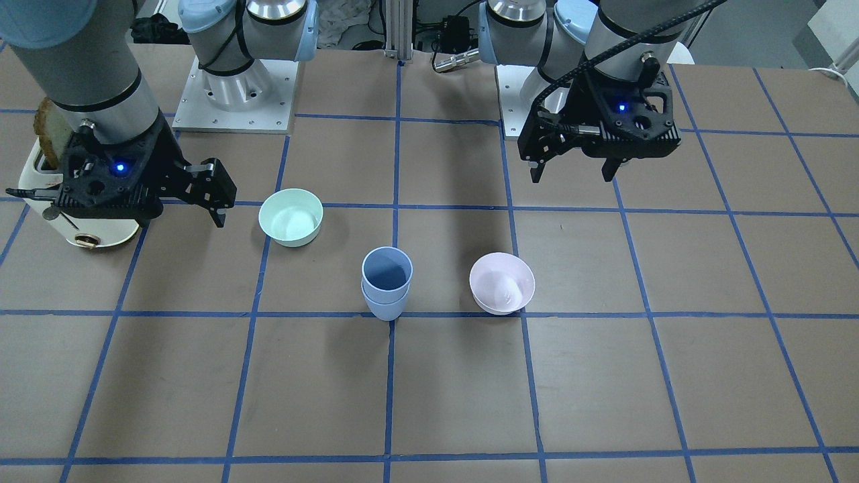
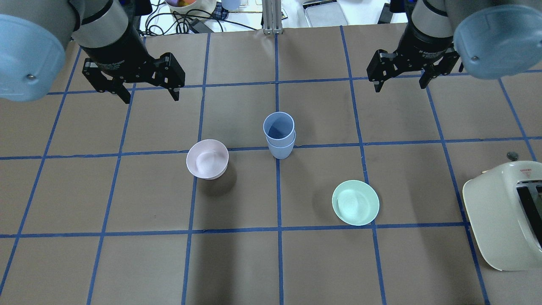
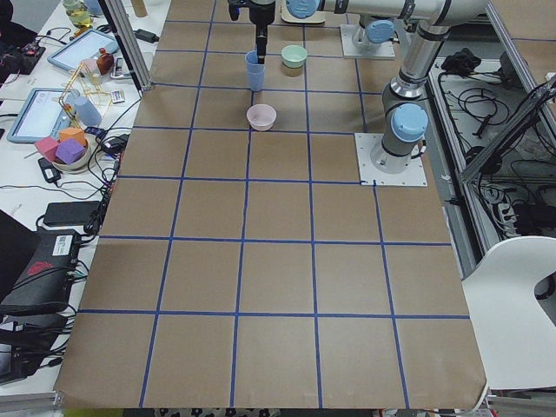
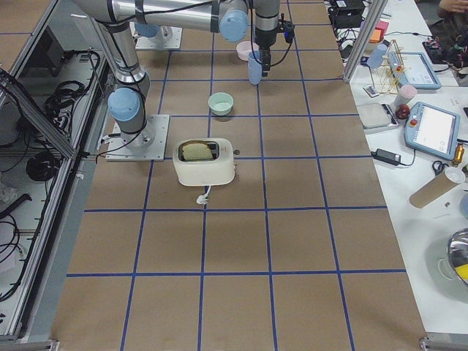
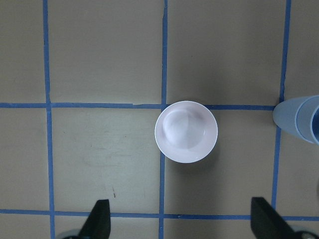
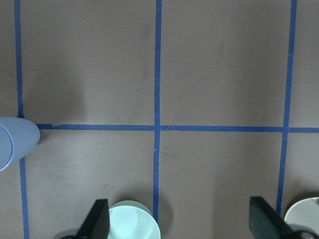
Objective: Stack blue cups with both arms
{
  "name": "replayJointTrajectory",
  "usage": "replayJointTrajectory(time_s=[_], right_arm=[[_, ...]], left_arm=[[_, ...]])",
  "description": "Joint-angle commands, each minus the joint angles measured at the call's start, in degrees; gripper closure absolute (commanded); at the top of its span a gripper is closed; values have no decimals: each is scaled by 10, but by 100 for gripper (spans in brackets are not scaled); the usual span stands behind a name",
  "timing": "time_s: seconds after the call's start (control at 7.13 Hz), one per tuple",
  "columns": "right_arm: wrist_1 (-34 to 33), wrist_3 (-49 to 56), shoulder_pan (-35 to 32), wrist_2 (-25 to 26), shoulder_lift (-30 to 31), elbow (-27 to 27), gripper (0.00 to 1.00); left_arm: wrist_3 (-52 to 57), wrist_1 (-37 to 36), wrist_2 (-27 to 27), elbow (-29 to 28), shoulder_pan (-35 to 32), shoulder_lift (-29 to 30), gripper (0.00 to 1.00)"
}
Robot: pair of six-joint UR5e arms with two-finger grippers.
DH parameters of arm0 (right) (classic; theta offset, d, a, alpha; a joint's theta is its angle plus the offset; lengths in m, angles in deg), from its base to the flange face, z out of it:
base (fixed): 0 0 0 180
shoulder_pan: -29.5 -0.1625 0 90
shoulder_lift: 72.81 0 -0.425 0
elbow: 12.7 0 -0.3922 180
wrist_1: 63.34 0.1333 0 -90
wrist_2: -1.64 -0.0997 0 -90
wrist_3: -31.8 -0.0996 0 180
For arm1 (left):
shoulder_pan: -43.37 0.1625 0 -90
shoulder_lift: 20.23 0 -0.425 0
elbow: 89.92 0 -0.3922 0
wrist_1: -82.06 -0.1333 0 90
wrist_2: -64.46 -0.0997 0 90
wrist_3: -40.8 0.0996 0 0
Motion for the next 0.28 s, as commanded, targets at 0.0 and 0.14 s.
replayJointTrajectory(time_s=[0.0, 0.14], right_arm=[[-13, -1, 0, -3, -6, 1, 0], [-13, 0, 0, 0, -6, 0, 0]], left_arm=[[0, 1, 1, 0, -2, -1, 0], [0, 0, 0, -1, -2, 0, 0]])
